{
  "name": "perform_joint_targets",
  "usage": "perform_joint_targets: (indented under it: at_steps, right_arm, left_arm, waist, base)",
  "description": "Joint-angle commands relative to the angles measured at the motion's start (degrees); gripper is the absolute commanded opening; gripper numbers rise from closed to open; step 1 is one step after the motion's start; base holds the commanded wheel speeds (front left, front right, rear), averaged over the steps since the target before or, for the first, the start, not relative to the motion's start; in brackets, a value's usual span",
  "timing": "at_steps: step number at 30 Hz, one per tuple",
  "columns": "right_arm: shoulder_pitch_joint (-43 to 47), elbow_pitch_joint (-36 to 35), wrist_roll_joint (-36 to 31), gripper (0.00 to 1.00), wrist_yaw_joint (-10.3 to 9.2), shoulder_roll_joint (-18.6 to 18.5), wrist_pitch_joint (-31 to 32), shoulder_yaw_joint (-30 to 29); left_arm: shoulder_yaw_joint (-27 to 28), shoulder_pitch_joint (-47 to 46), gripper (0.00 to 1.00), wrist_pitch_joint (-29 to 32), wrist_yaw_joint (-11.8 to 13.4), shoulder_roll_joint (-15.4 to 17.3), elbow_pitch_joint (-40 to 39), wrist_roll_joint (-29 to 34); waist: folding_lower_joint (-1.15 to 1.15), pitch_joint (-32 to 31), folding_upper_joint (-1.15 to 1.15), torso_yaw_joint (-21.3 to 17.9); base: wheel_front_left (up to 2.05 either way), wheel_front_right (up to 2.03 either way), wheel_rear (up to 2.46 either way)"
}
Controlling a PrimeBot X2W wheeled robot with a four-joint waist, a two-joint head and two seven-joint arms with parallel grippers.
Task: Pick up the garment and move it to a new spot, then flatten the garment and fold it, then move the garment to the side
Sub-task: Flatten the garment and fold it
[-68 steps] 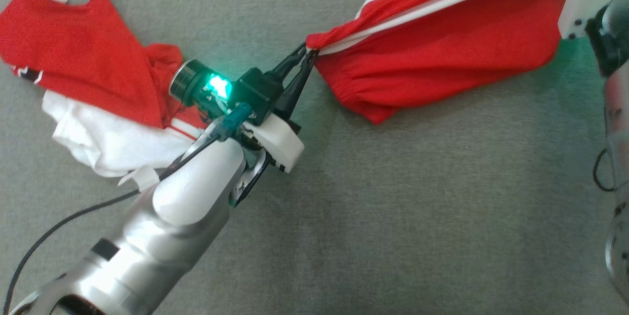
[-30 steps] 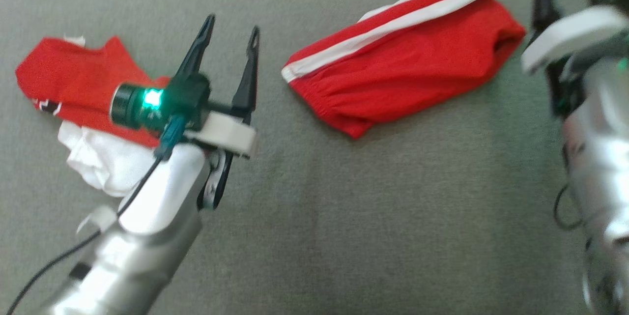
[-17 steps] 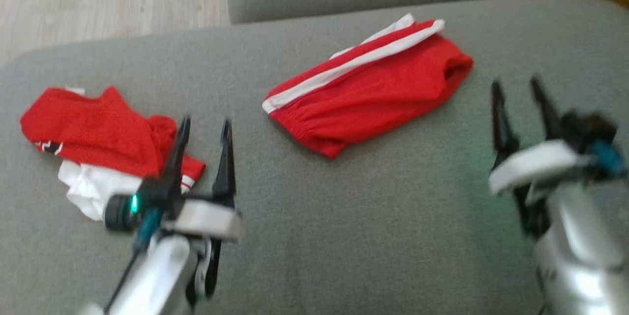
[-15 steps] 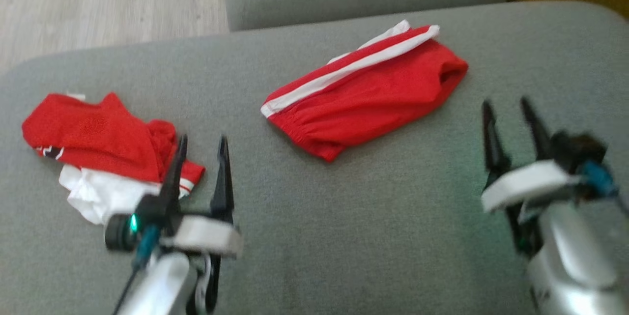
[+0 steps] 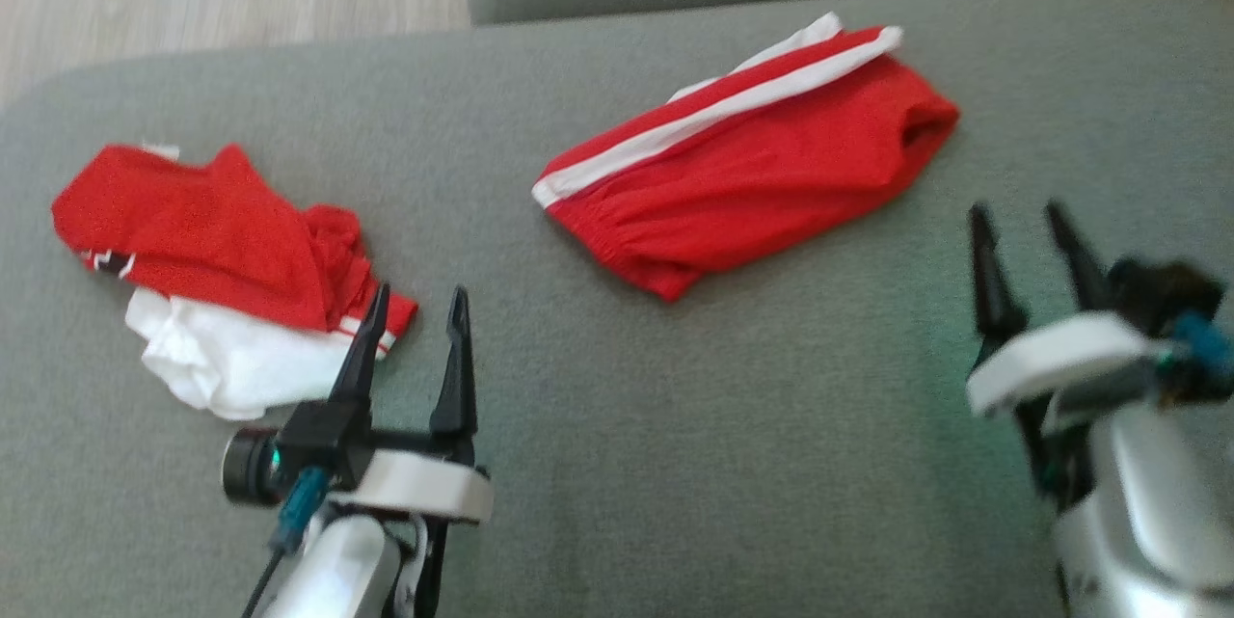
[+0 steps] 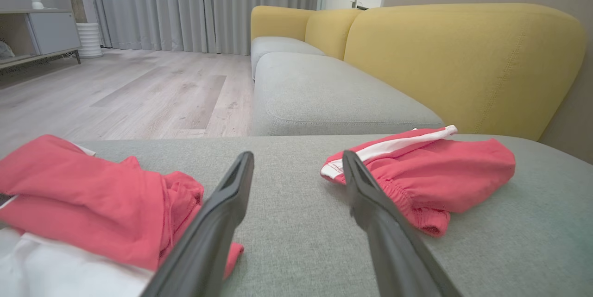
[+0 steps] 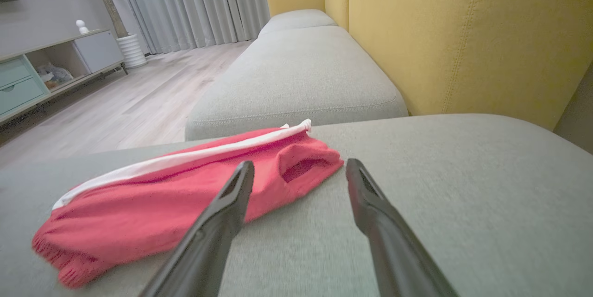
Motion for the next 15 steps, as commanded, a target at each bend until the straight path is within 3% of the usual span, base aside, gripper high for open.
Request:
perform_joint_targets:
  at_steps: [1, 9, 15]
  right_arm:
    - [-4.9, -1.8, -0.48, 1.0, -0.1, 0.13, 0.79, 0.18]
    - [-19.36, 6.55, -3.59, 1.0, -0.1, 0.87, 8.43, -10.66]
    - [-28.55, 16.86, -11.17, 1.0, -0.1, -0.06, 12.91, -20.47]
  left_arm:
    - [2.25, -3.57, 1.0, -0.46, -0.39, 0.22, -1.54, 0.73]
    - [1.47, -8.77, 1.0, -0.47, -2.71, -0.44, -0.19, 3.74]
    - [0.8, -11.5, 1.0, -0.47, -4.52, -2.18, 1.09, 4.96]
  waist:
    - [0.0, 2.53, 0.0, 1.75]
    - [0.0, 9.8, 0.0, 5.95]
    - [0.0, 13.41, 0.0, 8.76]
  base:
    - [0.0, 0.0, 0.0]
    - [0.0, 0.0, 0.0]
    - [0.0, 0.0, 0.0]
